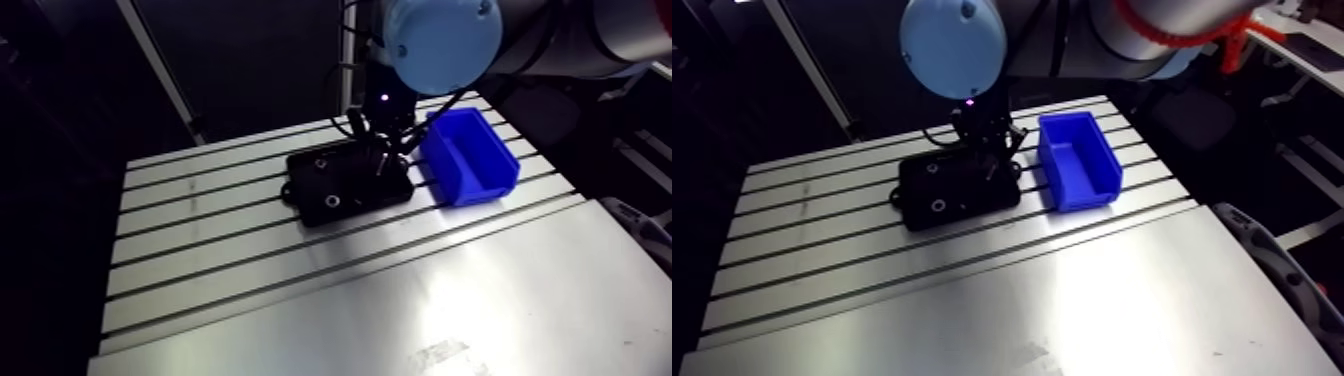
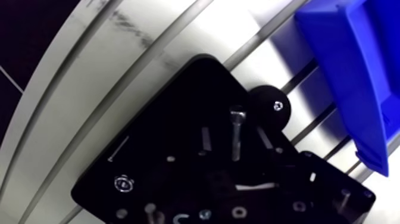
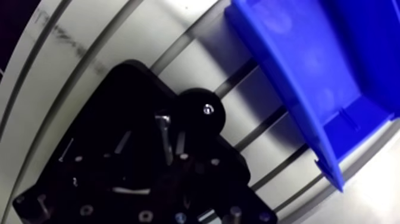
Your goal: Pick up the M10 bolt from the tray and put it into the blue bin.
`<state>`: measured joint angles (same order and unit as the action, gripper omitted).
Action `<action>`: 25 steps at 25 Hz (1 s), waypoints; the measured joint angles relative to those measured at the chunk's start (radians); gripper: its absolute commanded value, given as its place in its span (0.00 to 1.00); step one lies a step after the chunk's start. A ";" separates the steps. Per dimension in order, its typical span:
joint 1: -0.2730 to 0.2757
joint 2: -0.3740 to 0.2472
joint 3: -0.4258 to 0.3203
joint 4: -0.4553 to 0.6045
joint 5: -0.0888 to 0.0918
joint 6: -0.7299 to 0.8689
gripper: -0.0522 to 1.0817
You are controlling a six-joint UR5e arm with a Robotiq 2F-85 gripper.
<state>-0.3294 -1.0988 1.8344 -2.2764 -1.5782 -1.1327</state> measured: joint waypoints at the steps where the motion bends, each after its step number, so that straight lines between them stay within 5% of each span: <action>1: 0.000 0.000 -0.001 0.000 0.000 0.000 0.52; 25: 0.000 0.009 0.001 0.001 -0.001 0.000 0.63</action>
<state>-0.3298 -1.0898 1.8357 -2.2752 -1.5789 -1.1328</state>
